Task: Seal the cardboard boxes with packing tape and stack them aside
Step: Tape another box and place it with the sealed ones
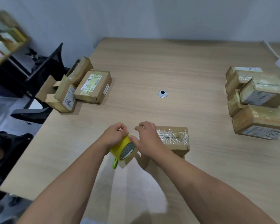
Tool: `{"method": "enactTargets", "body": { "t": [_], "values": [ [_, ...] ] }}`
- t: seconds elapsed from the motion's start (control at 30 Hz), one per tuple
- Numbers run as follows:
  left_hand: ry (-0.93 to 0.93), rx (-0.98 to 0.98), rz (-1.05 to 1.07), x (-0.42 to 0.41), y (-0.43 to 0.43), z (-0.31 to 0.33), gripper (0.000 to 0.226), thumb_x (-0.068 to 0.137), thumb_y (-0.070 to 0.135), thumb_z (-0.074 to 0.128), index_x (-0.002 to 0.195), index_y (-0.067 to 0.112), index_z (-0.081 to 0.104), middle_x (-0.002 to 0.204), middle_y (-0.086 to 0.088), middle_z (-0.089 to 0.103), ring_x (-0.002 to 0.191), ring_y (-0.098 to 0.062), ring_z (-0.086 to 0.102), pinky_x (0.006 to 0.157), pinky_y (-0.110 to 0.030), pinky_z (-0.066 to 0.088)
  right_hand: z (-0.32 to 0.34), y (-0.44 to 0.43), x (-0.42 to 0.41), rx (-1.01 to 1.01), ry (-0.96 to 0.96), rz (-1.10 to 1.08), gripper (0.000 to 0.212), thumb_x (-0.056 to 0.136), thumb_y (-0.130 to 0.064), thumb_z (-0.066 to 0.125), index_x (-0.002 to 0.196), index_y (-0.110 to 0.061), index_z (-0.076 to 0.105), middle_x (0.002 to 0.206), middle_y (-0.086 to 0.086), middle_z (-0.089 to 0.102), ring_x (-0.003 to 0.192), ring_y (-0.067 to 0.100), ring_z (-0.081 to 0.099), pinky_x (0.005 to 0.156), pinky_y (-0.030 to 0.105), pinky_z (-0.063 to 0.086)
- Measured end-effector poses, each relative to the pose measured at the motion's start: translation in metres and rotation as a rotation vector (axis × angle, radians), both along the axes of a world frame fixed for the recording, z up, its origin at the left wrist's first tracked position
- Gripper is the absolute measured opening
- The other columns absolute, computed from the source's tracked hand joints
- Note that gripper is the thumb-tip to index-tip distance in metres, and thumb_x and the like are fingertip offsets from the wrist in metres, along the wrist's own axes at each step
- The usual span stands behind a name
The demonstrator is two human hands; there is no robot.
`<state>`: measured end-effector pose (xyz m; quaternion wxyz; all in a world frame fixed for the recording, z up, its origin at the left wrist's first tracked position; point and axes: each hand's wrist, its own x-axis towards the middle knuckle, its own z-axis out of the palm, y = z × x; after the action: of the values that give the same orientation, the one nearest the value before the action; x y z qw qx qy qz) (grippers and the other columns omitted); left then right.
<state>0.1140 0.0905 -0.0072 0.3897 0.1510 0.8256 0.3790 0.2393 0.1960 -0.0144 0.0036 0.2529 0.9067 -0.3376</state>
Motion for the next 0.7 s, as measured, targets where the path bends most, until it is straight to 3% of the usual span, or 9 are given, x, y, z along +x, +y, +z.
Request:
{"method": "enactTargets", "body": {
  "t": [0.1,0.2,0.3,0.4,0.57,0.63,0.7],
  "values": [
    [-0.02,0.037,0.046,-0.002,-0.01,0.008,0.018,0.092,0.012,0.062,0.077,0.021,0.061,0.085,-0.008,0.064,0.077,-0.025,0.056,0.073,-0.036,0.042,0.005,-0.012,-0.016,-0.102,-0.01,-0.015,0.033,0.102,-0.033,0.053,0.121,-0.01,0.064,0.126,0.011,0.059,0.124,0.03,0.045,0.099,0.035,0.038],
    [-0.039,0.052,0.07,-0.008,-0.025,0.013,0.017,0.09,0.014,0.063,0.077,0.023,0.063,0.085,-0.007,0.065,0.078,-0.025,0.056,0.073,-0.035,0.041,0.008,-0.023,-0.031,-0.186,0.009,-0.067,0.018,0.101,-0.023,0.054,0.101,-0.01,0.065,0.106,0.012,0.067,0.105,0.031,0.058,0.081,0.036,0.044],
    [-0.163,0.115,0.141,-0.018,-0.041,0.009,0.019,0.095,0.017,0.059,0.08,0.024,0.069,0.088,-0.006,0.065,0.082,-0.024,0.057,0.073,-0.035,0.042,0.008,-0.031,-0.042,-0.213,0.043,-0.097,0.014,0.101,-0.019,0.052,0.089,-0.014,0.058,0.1,0.011,0.067,0.097,0.031,0.058,0.078,0.038,0.045],
    [-0.233,0.169,0.213,-0.031,-0.06,0.002,0.022,0.101,0.009,0.05,0.097,0.016,0.07,0.095,-0.012,0.066,0.079,-0.021,0.058,0.067,-0.031,0.044,0.005,-0.04,-0.059,-0.21,0.052,-0.069,0.015,0.102,-0.02,0.052,0.089,-0.017,0.057,0.102,0.01,0.067,0.098,0.029,0.057,0.08,0.038,0.046],
    [-0.383,0.237,0.24,-0.057,-0.093,-0.011,0.036,0.1,0.005,0.053,0.124,0.031,0.061,0.104,-0.007,0.073,0.086,-0.019,0.064,0.074,-0.029,0.05,-0.005,-0.055,-0.086,-0.251,0.027,-0.068,0.018,0.102,-0.019,0.052,0.084,-0.018,0.055,0.09,0.004,0.064,0.091,0.028,0.057,0.078,0.037,0.044],
    [-0.392,0.193,0.176,-0.073,-0.108,-0.017,0.037,0.098,-0.001,0.056,0.124,0.023,0.065,0.11,-0.011,0.073,0.088,-0.021,0.068,0.073,-0.032,0.054,-0.008,-0.061,-0.102,-0.314,0.05,-0.075,0.018,0.101,-0.017,0.053,0.084,-0.015,0.059,0.085,-0.001,0.062,0.086,0.023,0.055,0.077,0.03,0.041],
    [-0.404,0.165,0.119,-0.083,-0.116,-0.022,0.029,0.096,0.0,0.058,0.116,0.018,0.07,0.108,-0.015,0.074,0.087,-0.024,0.07,0.076,-0.037,0.055,-0.007,-0.066,-0.115,-0.383,0.069,-0.062,0.017,0.1,-0.016,0.055,0.087,-0.011,0.065,0.085,-0.003,0.063,0.082,0.016,0.053,0.065,0.016,0.038]
  ]
}}
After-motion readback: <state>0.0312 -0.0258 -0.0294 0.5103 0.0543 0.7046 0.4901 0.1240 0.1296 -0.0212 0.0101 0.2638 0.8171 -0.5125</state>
